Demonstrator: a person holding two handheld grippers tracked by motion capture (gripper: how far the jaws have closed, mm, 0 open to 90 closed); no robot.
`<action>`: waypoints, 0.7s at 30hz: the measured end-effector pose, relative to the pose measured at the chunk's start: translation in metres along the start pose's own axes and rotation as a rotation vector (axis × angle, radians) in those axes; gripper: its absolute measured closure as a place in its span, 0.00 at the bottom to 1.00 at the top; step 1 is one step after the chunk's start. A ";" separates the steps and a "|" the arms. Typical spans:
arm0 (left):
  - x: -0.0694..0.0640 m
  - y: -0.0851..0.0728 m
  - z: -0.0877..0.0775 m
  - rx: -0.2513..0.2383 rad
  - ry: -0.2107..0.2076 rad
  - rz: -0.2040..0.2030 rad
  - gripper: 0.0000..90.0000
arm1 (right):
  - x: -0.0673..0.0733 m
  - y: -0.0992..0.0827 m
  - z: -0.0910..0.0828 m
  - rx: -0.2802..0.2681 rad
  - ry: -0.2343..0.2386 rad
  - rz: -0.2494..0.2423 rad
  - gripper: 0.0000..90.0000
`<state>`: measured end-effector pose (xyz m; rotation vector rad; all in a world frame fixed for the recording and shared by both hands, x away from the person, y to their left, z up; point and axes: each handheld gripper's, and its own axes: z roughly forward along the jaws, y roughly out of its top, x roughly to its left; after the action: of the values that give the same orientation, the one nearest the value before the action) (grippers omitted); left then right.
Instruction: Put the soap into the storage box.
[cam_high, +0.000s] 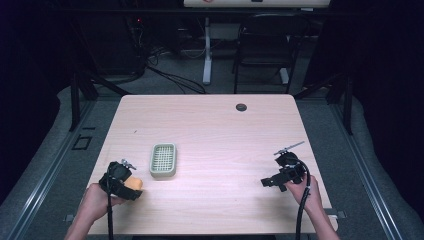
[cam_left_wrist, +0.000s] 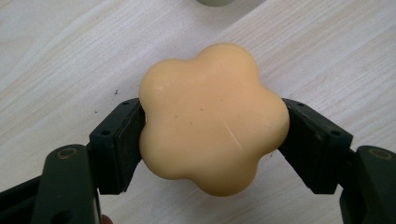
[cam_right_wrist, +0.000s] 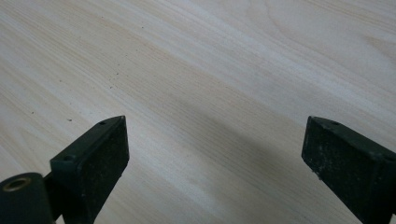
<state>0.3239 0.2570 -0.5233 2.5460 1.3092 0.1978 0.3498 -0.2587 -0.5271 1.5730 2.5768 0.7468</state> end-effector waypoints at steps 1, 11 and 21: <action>0.000 0.000 0.000 0.000 0.000 0.000 0.30 | 0.000 0.000 0.000 0.000 0.000 0.000 0.08; 0.007 0.005 -0.001 -0.007 -0.004 -0.016 0.30 | 0.000 0.000 0.000 -0.003 0.000 -0.001 0.08; 0.020 0.008 -0.004 -0.020 -0.017 -0.048 0.30 | 0.000 0.000 0.000 0.000 -0.001 -0.004 0.08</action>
<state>0.3408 0.2692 -0.5171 2.4908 1.3541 0.1792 0.3499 -0.2588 -0.5266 1.5671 2.5781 0.7459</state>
